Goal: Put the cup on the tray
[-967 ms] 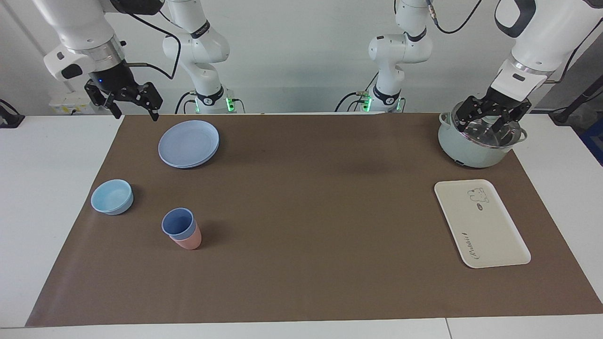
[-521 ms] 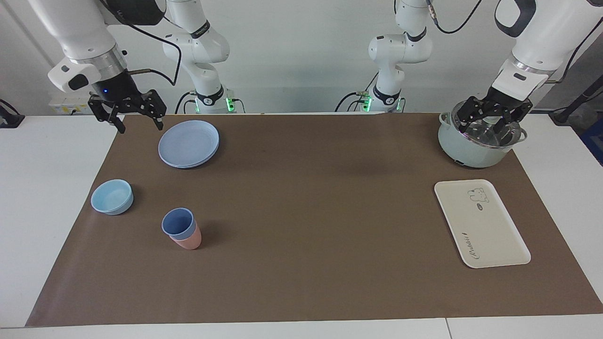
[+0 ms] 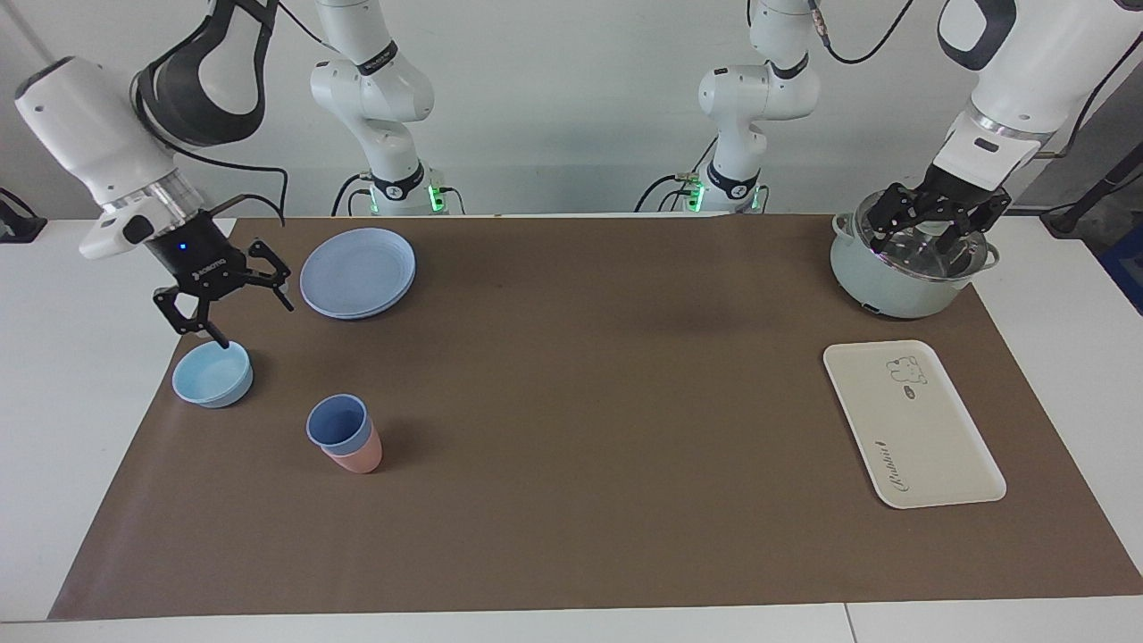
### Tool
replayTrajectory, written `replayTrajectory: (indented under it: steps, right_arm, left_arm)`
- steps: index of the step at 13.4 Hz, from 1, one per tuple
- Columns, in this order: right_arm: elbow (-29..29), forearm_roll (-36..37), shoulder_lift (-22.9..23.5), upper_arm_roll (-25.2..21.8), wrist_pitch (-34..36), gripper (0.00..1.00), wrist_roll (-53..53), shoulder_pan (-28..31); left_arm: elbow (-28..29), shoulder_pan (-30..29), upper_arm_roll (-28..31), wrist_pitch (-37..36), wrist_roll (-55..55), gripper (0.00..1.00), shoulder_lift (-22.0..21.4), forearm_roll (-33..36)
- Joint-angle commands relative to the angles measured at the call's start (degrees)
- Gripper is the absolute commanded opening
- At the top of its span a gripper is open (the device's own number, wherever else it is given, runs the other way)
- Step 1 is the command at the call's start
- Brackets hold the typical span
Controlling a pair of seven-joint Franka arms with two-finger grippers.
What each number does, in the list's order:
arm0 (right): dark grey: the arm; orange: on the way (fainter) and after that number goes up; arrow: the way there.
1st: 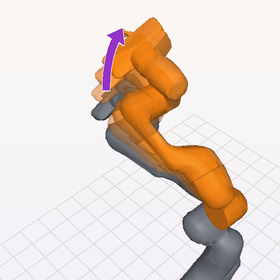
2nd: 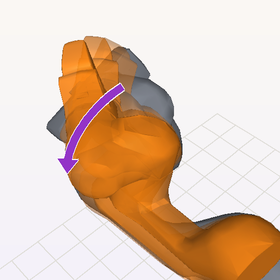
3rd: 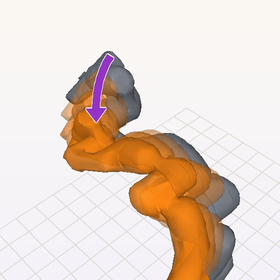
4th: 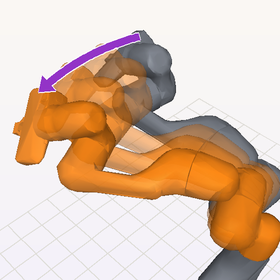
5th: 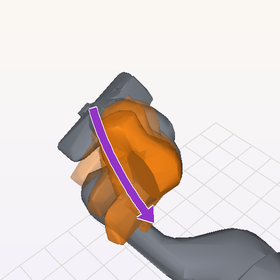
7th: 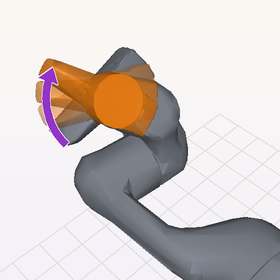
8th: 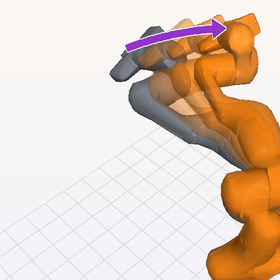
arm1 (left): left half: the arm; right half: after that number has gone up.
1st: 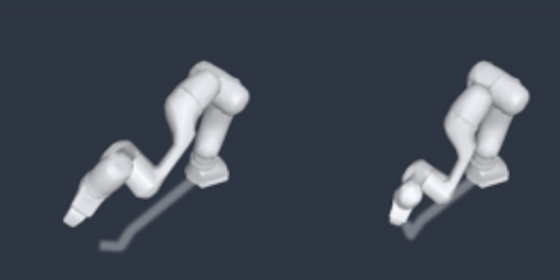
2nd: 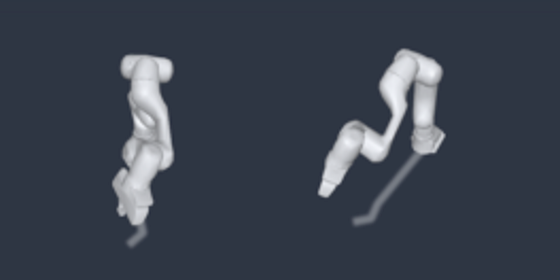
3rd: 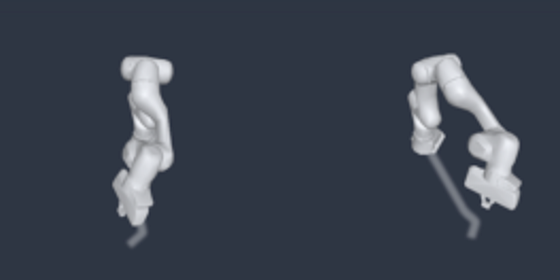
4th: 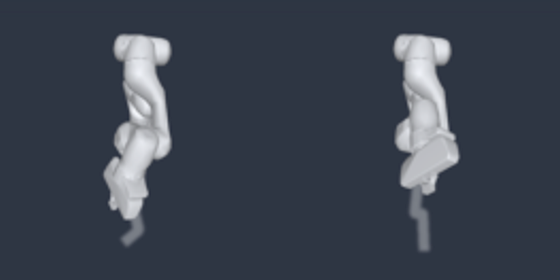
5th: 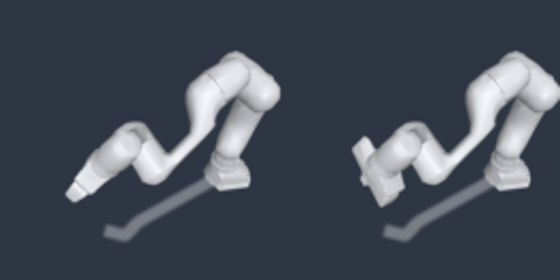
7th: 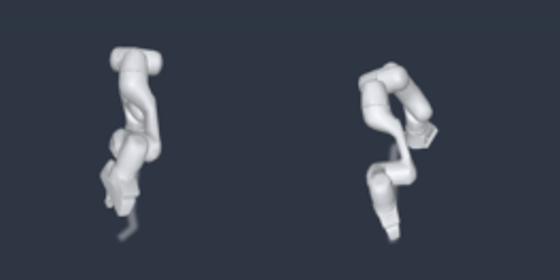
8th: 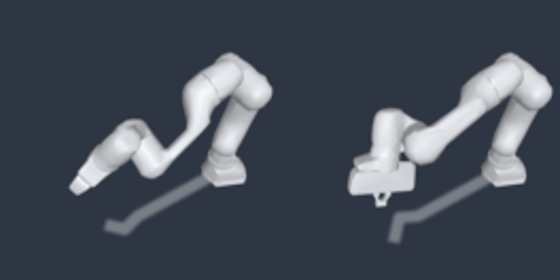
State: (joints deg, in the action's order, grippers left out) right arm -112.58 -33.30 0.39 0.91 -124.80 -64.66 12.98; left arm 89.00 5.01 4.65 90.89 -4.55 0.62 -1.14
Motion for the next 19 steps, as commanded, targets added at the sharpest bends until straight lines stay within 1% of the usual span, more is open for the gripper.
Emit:
replayTrajectory:
  steps: [1, 3, 5, 6, 8, 10, 11, 13, 15, 16, 19]
  right_arm:
    - [-0.1, -13.1, 6.0, 0.1, -3.9, 1.0, -16.5, 1.4]
    - [-0.1, -18.8, 8.8, 0.2, -4.0, 1.0, -20.1, 1.6]
    - [-0.1, -26.2, 11.8, 0.2, -4.2, 1.0, -28.8, 1.6]
    - [-0.2, -28.6, 13.5, 0.2, -4.0, 1.0, -33.3, 1.8]
    - [-0.2, -37.4, 17.3, 0.2, -3.7, 1.0, -43.6, 2.2]
    - [-0.3, -43.8, 20.4, 0.3, -3.6, 1.0, -52.4, 2.0]
    - [-0.3, -46.4, 20.7, 0.3, -3.6, 1.0, -54.3, 1.7]
    - [-0.4, -47.9, 21.5, 0.3, -3.7, 1.0, -56.5, 1.5]
    - [-2.5, -55.1, 21.7, 0.3, -4.0, 1.0, -60.6, 0.5]
    - [-3.1, -57.4, 21.8, 0.3, -4.1, 1.0, -62.6, -0.3]
    - [-3.6, -57.8, 21.8, 0.3, -4.4, 1.0, -63.3, -0.7]
  left_arm:
    - [1.1, 0.3, 0.3, 1.1, -0.6, 1.0, -1.1, 0.0]
    - [1.1, 0.6, 0.3, 1.1, -0.7, 1.0, -1.1, 0.0]
    - [1.1, 0.6, 0.3, 1.1, -0.7, 1.0, -1.1, 0.0]
    - [1.2, 0.6, 0.3, 1.1, -0.7, 1.0, -1.1, 0.0]
    - [1.1, 0.6, 0.3, 1.1, -0.7, 1.0, -1.1, 0.0]
    - [1.1, 0.6, 0.3, 1.1, -0.7, 1.0, -1.1, 0.0]
    - [1.2, 0.6, 0.3, 1.1, -0.7, 1.0, -1.1, 0.0]
    - [1.1, 0.6, 0.3, 1.1, -0.7, 1.0, -1.1, 0.0]
    - [1.1, 0.6, 0.3, 1.1, -0.6, 1.0, -1.1, 0.0]
    - [1.1, 0.6, 0.3, 1.1, -0.7, 1.0, -1.1, 0.0]
    - [1.1, 0.7, 0.3, 1.1, -0.6, 1.0, -1.1, 0.0]
